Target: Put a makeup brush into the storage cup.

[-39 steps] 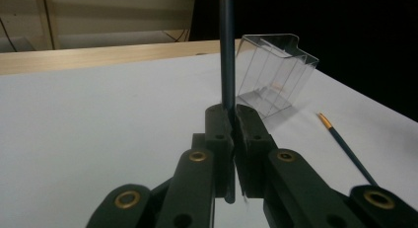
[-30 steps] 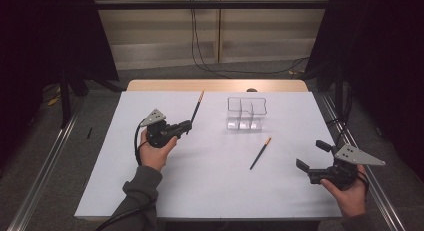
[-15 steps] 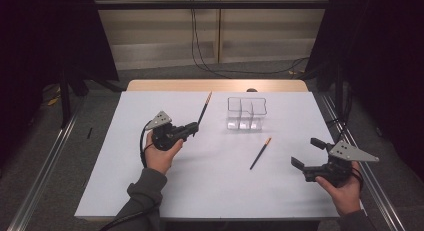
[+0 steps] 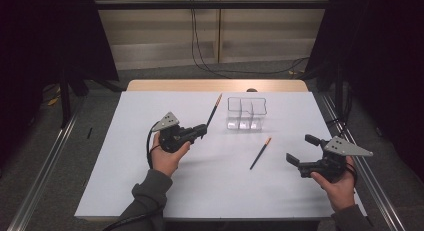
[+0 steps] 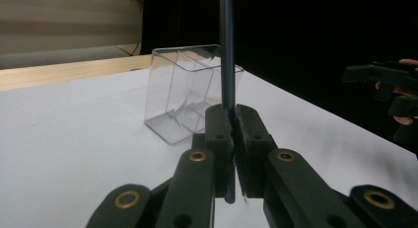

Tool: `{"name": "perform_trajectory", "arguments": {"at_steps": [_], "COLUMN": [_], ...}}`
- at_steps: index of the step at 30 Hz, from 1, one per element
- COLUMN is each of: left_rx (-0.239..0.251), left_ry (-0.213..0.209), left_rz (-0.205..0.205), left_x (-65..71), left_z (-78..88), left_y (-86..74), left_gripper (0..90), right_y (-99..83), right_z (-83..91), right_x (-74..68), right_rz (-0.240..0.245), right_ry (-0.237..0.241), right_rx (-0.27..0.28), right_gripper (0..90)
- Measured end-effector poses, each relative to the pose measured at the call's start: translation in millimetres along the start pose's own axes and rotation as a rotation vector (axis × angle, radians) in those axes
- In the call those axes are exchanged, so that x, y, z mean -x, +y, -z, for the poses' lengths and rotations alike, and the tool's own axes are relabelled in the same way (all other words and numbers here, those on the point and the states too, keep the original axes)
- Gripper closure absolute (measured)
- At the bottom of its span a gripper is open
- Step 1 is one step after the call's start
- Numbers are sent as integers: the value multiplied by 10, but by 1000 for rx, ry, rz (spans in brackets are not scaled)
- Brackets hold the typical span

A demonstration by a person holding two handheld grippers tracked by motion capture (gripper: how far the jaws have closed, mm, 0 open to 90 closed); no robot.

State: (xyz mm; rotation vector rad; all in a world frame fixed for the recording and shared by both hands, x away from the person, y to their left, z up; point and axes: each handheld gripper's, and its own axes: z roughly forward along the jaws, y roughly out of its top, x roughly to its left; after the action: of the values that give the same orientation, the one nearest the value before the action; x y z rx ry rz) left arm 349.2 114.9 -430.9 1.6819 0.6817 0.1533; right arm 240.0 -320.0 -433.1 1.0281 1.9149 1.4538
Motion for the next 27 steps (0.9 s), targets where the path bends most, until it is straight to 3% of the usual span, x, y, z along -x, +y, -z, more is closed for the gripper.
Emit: {"name": "perform_trajectory", "arguments": {"at_steps": [11,27], "left_rx": [2,-20], "left_ry": [-61,-130], "left_rz": [-8,-29], "left_x": [121,297], "left_z": [-75,-226], "left_y": [-1,-60], "left_gripper": [854,854], "right_y": [53,120], "right_z": [-172,-319], "right_x": [-48,-51], "right_rz": [-16,-46], "right_ry": [41,56], "right_rx": [-10,-12], "right_gripper": [12,12]}}
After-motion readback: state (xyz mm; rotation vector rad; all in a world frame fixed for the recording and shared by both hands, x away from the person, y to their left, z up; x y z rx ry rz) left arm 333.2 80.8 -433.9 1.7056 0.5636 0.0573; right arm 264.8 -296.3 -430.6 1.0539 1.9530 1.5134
